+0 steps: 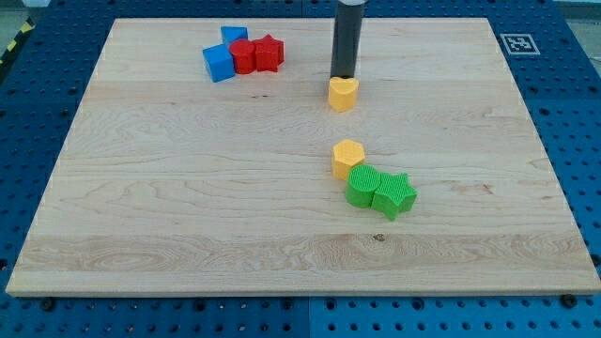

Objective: Slide the yellow heart to the top side of the green circle

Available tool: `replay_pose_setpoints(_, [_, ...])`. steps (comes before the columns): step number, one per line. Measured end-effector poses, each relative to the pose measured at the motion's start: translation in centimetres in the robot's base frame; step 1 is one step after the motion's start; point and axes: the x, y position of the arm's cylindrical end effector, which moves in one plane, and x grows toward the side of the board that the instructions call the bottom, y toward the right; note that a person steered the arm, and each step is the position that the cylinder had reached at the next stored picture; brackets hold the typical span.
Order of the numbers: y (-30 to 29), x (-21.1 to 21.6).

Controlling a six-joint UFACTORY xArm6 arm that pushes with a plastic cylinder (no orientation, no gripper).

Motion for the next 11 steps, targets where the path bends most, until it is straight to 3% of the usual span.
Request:
replay_pose_setpoints(2, [-0.1,0.7])
replay_pose_setpoints(8, [-0.1,11.5])
replay_pose_setpoints(9, [1.3,13.4])
replay_pose_setpoints(10, [5.3,11.6])
replay_pose_setpoints(11, [13.7,8.0])
